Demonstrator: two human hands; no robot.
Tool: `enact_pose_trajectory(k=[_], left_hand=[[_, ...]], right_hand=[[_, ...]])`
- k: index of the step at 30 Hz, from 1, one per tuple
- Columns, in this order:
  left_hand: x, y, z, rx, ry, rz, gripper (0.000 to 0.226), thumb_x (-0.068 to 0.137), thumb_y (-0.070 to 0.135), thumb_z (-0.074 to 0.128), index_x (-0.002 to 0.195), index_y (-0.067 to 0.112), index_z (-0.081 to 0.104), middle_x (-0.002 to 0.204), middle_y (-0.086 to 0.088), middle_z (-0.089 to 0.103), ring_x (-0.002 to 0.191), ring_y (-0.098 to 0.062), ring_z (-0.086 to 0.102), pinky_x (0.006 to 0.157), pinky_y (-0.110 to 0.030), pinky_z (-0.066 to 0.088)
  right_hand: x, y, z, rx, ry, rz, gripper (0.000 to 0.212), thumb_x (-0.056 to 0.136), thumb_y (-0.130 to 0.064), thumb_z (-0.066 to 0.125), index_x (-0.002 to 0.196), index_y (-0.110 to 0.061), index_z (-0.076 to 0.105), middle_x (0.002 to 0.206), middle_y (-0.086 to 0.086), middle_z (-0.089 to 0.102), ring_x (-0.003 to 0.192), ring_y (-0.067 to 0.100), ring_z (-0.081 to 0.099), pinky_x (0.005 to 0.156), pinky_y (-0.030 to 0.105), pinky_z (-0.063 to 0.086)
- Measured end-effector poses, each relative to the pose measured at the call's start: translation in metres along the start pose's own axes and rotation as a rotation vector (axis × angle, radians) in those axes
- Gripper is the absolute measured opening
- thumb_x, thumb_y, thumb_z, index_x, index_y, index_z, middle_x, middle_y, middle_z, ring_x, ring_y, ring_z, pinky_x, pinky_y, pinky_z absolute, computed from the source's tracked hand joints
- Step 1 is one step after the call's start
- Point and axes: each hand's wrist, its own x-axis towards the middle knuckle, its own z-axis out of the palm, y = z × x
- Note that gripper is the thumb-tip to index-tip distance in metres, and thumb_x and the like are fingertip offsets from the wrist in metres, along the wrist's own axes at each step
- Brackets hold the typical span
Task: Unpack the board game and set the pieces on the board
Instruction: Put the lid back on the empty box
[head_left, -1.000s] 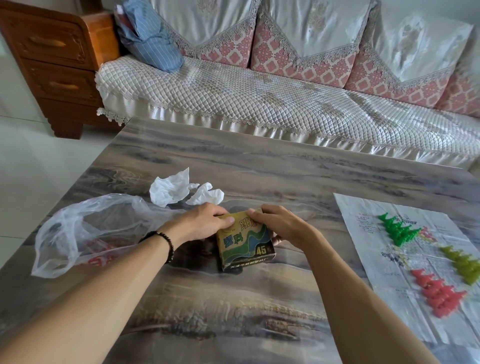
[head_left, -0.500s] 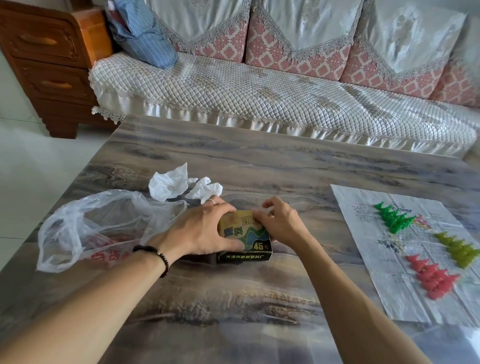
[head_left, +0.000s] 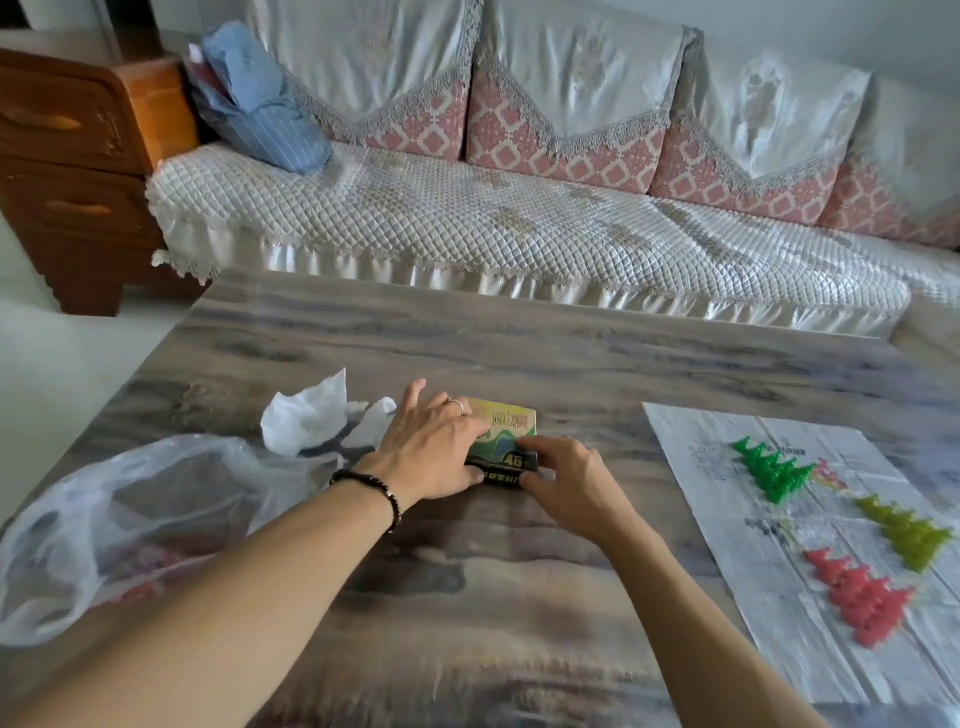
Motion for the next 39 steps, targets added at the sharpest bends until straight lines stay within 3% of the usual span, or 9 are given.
enact_pose_trajectory(k=[3, 6, 13, 18, 23, 27, 30, 33, 39], left_hand=[[0.024, -0.021, -0.003, -0.042, -0.035, -0.045, 0.058, 0.085, 0.055, 0.062, 0.138, 0.033, 0.049, 0.142, -0.001, 0.05, 0.131, -0.021, 0.042, 0.116, -0.058, -0.006], [0.041, -0.049, -0.006, -0.068, -0.043, -0.122, 0.059, 0.087, 0.053, 0.061, 0.141, 0.036, 0.046, 0.14, -0.003, 0.053, 0.13, -0.022, 0.045, 0.115, -0.06, -0.01], [0.048, -0.12, -0.002, -0.22, -0.103, -0.406, 0.05, 0.095, 0.052, 0.05, 0.143, 0.038, 0.043, 0.147, 0.0, 0.046, 0.136, -0.021, 0.041, 0.117, -0.061, 0.004], [0.033, -0.166, -0.005, -0.177, -0.151, -0.485, 0.056, 0.093, 0.056, 0.051, 0.145, 0.039, 0.039, 0.147, -0.001, 0.047, 0.137, -0.021, 0.04, 0.117, -0.057, 0.009], [0.014, -0.198, -0.022, -0.254, -0.167, -0.574, 0.046, 0.099, 0.047, 0.045, 0.141, 0.029, 0.048, 0.144, -0.004, 0.051, 0.132, -0.026, 0.045, 0.113, -0.047, 0.024], [-0.005, -0.223, -0.025, -0.284, -0.193, -0.605, 0.044, 0.104, 0.039, 0.032, 0.141, 0.022, 0.049, 0.142, -0.009, 0.052, 0.127, -0.027, 0.05, 0.098, -0.034, 0.04], [-0.018, -0.231, -0.024, -0.263, -0.195, -0.62, 0.045, 0.105, 0.035, 0.032, 0.148, 0.024, 0.039, 0.15, -0.007, 0.043, 0.135, -0.025, 0.041, 0.102, -0.032, 0.038], [-0.028, -0.235, -0.023, -0.281, -0.187, -0.633, 0.047, 0.106, 0.034, 0.031, 0.152, 0.027, 0.029, 0.155, -0.007, 0.034, 0.141, -0.024, 0.032, 0.106, -0.033, 0.033], [-0.035, -0.23, -0.011, -0.343, -0.161, -0.619, 0.053, 0.103, 0.035, 0.039, 0.153, 0.025, 0.025, 0.157, -0.01, 0.024, 0.141, -0.029, 0.032, 0.111, -0.037, 0.032]], right_hand=[[0.034, -0.009, 0.003, 0.008, 0.034, 0.001, 0.048, 0.083, -0.019, 0.057, 0.13, -0.03, 0.058, 0.122, 0.005, 0.065, 0.104, 0.024, 0.062, 0.09, 0.032, 0.049], [0.069, -0.025, 0.011, 0.006, 0.05, -0.014, 0.046, 0.085, -0.019, 0.057, 0.13, -0.03, 0.058, 0.121, 0.008, 0.066, 0.101, 0.029, 0.064, 0.09, 0.038, 0.051], [0.141, -0.072, 0.044, -0.051, -0.042, -0.13, 0.049, 0.092, -0.015, 0.042, 0.136, -0.033, 0.051, 0.126, 0.01, 0.062, 0.106, 0.029, 0.059, 0.09, 0.033, 0.047], [0.174, -0.11, 0.068, -0.055, -0.115, -0.19, 0.054, 0.091, -0.009, 0.035, 0.138, -0.032, 0.05, 0.131, 0.009, 0.059, 0.113, 0.03, 0.058, 0.095, 0.033, 0.044], [0.192, -0.152, 0.096, -0.063, -0.193, -0.242, 0.055, 0.089, -0.011, 0.041, 0.139, -0.034, 0.046, 0.131, 0.005, 0.06, 0.115, 0.027, 0.057, 0.098, 0.034, 0.045], [0.193, -0.179, 0.109, -0.049, -0.237, -0.282, 0.054, 0.091, -0.014, 0.034, 0.137, -0.038, 0.048, 0.123, 0.008, 0.064, 0.109, 0.031, 0.059, 0.093, 0.04, 0.049], [0.189, -0.192, 0.114, -0.057, -0.271, -0.311, 0.058, 0.087, -0.011, 0.031, 0.132, -0.042, 0.05, 0.105, 0.008, 0.067, 0.102, 0.033, 0.061, 0.089, 0.044, 0.051], [0.187, -0.2, 0.117, -0.053, -0.27, -0.33, 0.063, 0.085, -0.009, 0.028, 0.131, -0.046, 0.049, 0.118, 0.005, 0.065, 0.101, 0.031, 0.061, 0.087, 0.045, 0.052], [0.176, -0.191, 0.106, -0.019, -0.318, -0.398, 0.045, 0.097, -0.011, 0.033, 0.128, -0.033, 0.055, 0.096, -0.002, 0.059, 0.074, 0.016, 0.051, 0.063, 0.026, 0.04]])
